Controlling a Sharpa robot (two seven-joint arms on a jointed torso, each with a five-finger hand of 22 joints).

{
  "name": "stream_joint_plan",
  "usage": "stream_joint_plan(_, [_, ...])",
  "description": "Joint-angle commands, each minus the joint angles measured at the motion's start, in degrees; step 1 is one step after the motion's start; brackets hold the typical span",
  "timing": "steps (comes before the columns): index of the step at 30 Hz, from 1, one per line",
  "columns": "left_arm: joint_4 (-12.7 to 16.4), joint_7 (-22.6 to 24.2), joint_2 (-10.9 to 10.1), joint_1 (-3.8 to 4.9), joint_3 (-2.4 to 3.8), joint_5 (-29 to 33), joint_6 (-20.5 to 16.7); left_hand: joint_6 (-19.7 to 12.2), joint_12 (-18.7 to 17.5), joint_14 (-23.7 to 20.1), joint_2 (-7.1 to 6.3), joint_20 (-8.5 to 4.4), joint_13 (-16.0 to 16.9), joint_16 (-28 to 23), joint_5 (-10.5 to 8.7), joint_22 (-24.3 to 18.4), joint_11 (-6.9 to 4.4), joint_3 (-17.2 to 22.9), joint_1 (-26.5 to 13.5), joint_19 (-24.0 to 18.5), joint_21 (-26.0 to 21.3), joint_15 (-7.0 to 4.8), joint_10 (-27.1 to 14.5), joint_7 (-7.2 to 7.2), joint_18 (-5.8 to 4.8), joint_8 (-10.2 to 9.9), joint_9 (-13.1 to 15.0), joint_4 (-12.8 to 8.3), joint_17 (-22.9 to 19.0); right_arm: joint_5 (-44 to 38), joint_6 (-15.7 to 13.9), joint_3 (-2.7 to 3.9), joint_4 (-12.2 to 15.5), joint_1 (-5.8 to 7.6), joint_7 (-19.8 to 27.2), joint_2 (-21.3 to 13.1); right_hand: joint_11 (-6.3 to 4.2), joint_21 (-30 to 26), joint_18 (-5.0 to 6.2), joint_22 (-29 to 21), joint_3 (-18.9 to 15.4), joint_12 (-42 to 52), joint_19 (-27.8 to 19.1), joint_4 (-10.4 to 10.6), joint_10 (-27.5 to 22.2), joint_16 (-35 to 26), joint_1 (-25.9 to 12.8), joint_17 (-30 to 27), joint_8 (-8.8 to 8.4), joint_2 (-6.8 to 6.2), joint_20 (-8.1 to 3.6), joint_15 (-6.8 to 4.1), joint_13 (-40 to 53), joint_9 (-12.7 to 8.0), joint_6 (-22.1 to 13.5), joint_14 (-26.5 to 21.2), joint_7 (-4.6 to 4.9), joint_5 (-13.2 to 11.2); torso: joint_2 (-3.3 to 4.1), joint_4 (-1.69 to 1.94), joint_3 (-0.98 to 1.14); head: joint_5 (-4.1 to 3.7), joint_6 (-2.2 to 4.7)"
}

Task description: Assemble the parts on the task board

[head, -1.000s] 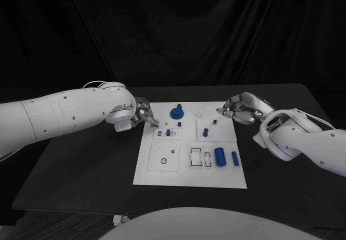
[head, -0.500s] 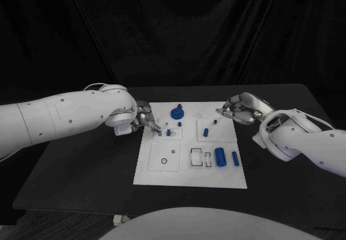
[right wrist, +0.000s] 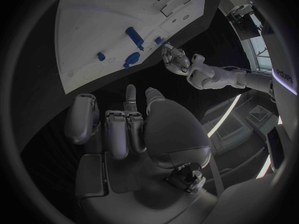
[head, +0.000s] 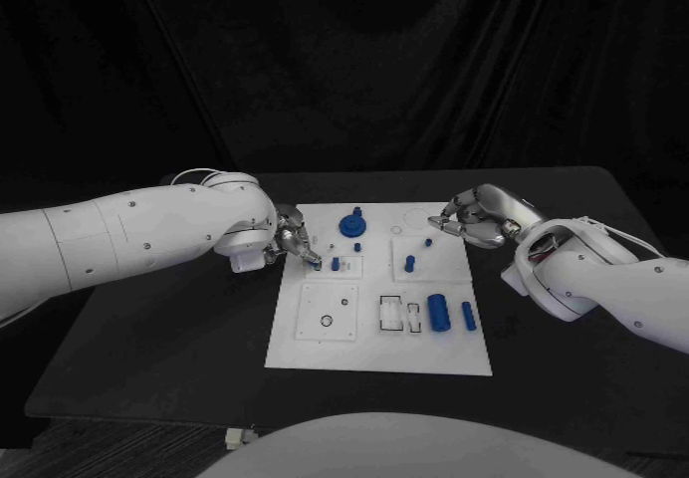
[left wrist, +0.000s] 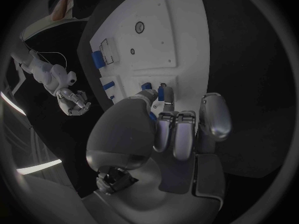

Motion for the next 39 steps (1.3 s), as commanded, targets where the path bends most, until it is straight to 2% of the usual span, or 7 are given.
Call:
stream_joint_plan(1, [-0.1,0.0,0.2,-0.23,0.04,-0.6,-0.4,0.5,-0.7,6.1,-0.67,-0.37,10.3,0.1,-0.22,9.4,-0.36,4.6,0.0,-0.7,-0.7,-0.68,2.5,-0.28,-2.14,1.2,0.8,-0.6,14.7,-0.3,-0.4,0.04,0.1,-0.18,-0.5,-0.1,-0.02,-0.8,0.15,9.7,0.0,1.0,0.1,-0.2,6.0,1.4,1.6,15.4,0.18,-0.34,0.23,0.1,15.5,0.3,-0.5,6.2,-0.31,0.9,0.03,-0.02,0.0,-0.08,-0.01])
stream_joint_plan(17, [-0.5,-0.2,1.1,-0.5,0.04,-0.6,-0.8,0.5,-0.8,6.1,-0.51,-0.36,10.2,0.0,-0.28,9.4,-0.35,5.0,-0.1,-0.7,-0.8,-0.66,2.4,-0.26,-2.11,1.2,0.9,-0.6,14.5,-0.3,-0.4,0.04,0.1,-0.19,-0.5,0.0,-0.02,-0.8,0.15,9.7,0.0,1.0,0.1,-0.2,6.0,1.4,1.6,15.4,0.18,-0.34,0.23,0.1,15.5,0.3,-0.5,6.2,-0.31,0.9,-0.03,0.01,0.0,0.12,-0.01])
stream_joint_plan(39, [-0.6,-0.5,1.2,-0.61,0.04,-1.7,-0.3,0.4,-0.8,6.1,-0.46,-0.35,10.2,0.0,-0.39,9.4,-0.33,5.3,-0.1,-0.7,-0.8,-0.65,2.4,-0.25,-2.12,1.2,0.9,-0.7,14.6,-0.3,-0.2,0.04,0.0,-0.19,-0.6,0.1,-0.02,-0.8,0.15,9.7,0.0,1.0,0.1,-0.2,6.0,1.4,1.6,15.4,0.18,-0.34,0.23,0.1,15.5,0.3,-0.5,6.2,-0.31,0.9,-0.01,-0.03,0.0,0.15,-0.01])
